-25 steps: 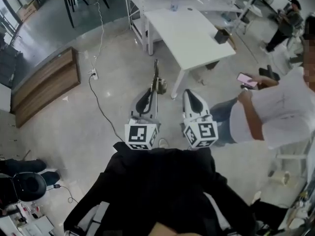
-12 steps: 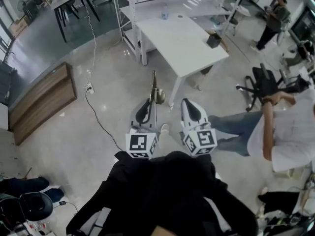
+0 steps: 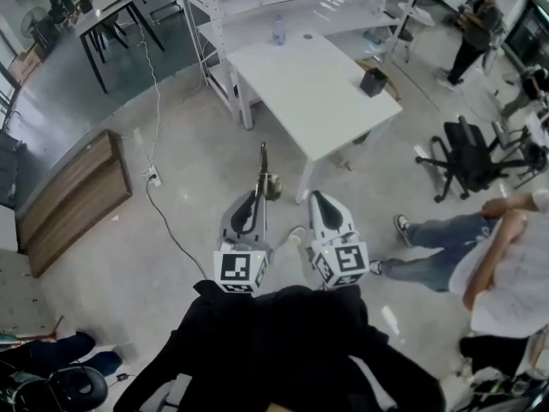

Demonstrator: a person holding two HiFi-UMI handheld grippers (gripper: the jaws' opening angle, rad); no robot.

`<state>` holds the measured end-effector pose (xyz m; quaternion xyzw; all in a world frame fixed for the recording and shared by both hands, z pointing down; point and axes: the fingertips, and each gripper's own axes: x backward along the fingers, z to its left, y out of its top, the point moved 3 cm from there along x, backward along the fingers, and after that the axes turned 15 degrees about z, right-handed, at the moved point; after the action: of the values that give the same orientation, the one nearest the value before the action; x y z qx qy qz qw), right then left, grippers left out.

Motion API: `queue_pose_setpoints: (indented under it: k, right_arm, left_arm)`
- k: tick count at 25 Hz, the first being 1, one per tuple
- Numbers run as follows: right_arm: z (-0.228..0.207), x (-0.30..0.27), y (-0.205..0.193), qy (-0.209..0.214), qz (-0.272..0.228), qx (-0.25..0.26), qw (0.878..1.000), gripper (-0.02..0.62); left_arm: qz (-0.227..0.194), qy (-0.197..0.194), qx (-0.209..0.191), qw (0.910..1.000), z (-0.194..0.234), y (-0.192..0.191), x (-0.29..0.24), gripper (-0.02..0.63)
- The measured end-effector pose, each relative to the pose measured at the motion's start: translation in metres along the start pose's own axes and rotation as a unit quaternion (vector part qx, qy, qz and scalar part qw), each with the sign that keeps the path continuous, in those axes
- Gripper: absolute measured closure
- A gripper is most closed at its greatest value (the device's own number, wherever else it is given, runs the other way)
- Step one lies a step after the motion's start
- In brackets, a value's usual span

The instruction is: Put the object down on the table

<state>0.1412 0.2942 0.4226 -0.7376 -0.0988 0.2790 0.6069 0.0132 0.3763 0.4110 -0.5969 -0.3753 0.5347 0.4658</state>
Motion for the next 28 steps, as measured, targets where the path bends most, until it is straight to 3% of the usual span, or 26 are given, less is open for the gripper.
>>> queue_pose_setpoints:
  k: [4, 8, 11, 16, 21, 28]
  right_arm:
    - [-0.037, -0.045, 0.003, -0.012, 0.009, -0.017, 1.0, 0.594]
    - [-0.072, -0.104, 0.028, -0.007, 0.014, -0.019, 1.0, 0.594]
    - [-0.097, -0.137, 0.048, -0.005, 0.018, -0.018, 1.0, 0.594]
    - [-0.146, -0.19, 0.076, -0.005, 0.019, -0.009, 1.0, 0.594]
    - [-0.192, -0.229, 0.096, -0.015, 0.014, -0.009, 1.0, 0.594]
    - [-0.233, -0.257, 0.102, -0.035, 0.019, -0.022, 0.999, 0.594]
  left_arm:
    - [0.01, -0.007, 0.02, 0.9997, 0.012, 0.01, -0.048, 0.574]
    - [0.021, -0.002, -0.008, 0.9998, 0.037, 0.026, -0.111, 0.574]
    - [0.019, -0.001, 0.009, 0.9998, 0.047, 0.049, -0.153, 0.574]
    - [0.024, -0.008, -0.005, 0.9997, 0.056, 0.07, -0.234, 0.574]
    - [0.017, -0.019, -0.014, 0.9996, 0.056, 0.094, -0.298, 0.574]
    - [0.028, -0.042, -0.003, 0.9987, 0.049, 0.098, -0.349, 0.574]
